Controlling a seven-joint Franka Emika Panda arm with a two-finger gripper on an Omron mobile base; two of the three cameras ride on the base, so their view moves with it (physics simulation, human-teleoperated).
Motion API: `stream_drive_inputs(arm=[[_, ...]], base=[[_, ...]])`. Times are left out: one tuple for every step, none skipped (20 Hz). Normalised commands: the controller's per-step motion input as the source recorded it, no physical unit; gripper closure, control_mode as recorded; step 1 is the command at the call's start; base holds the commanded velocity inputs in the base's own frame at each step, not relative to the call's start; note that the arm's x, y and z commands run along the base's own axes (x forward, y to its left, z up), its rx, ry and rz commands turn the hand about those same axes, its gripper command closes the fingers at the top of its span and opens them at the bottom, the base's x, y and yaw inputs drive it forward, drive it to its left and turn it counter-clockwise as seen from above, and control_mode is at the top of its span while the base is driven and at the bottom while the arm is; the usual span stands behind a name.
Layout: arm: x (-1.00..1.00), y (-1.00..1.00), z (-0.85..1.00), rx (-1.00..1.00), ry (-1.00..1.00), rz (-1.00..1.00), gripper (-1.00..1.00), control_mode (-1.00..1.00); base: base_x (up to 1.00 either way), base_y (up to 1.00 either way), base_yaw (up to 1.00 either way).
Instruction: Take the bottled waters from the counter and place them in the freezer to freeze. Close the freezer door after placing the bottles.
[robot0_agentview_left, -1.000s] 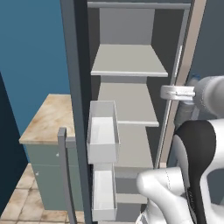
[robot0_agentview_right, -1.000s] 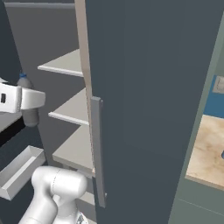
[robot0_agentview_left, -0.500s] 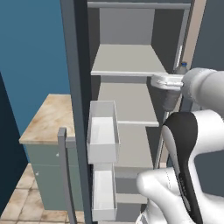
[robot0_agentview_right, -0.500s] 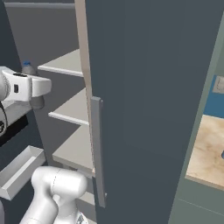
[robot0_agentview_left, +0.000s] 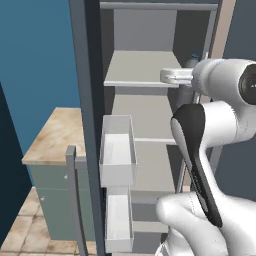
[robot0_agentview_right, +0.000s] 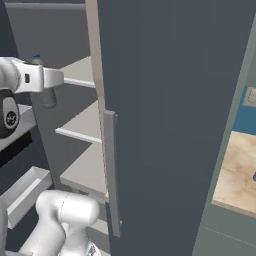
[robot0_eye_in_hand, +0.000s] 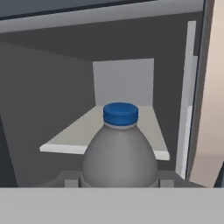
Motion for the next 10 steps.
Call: stream_drive_inputs(arm=[[0.34, 0.21, 0.0, -0.09, -0.01, 0.06, 1.0, -1.0], [0.31, 0.13, 0.0, -0.07, 0.0, 0.03, 1.0, -1.0], [0.24, 0.11, 0.0, -0.04, 0.0, 0.0, 1.0, -1.0], [0.13, 0.04, 0.0, -0.04, 0.0, 0.0, 1.0, -1.0], [0.21, 0.0, 0.0, -0.03, 0.0, 0.0, 1.0, -1.0], [0.22, 0.0, 0.0, 0.0, 0.04, 0.0, 1.0, -1.0], [0.14, 0.0, 0.0, 0.0, 0.07, 0.0, 1.0, -1.0], [0.16, 0.0, 0.0, 0.0, 0.05, 0.0, 1.0, -1.0], [0.16, 0.0, 0.0, 0.0, 0.05, 0.0, 1.0, -1.0], [0.19, 0.0, 0.01, 0.0, 0.0, 0.0, 1.0, -1.0]], base=[[0.0, 0.0, 0.0], [0.0, 0.0, 0.0], [0.0, 0.0, 0.0], [0.0, 0.0, 0.0], [0.0, 0.0, 0.0], [0.0, 0.0, 0.0], [0.0, 0.0, 0.0], [0.0, 0.0, 0.0], [0.0, 0.0, 0.0], [0.0, 0.0, 0.0]])
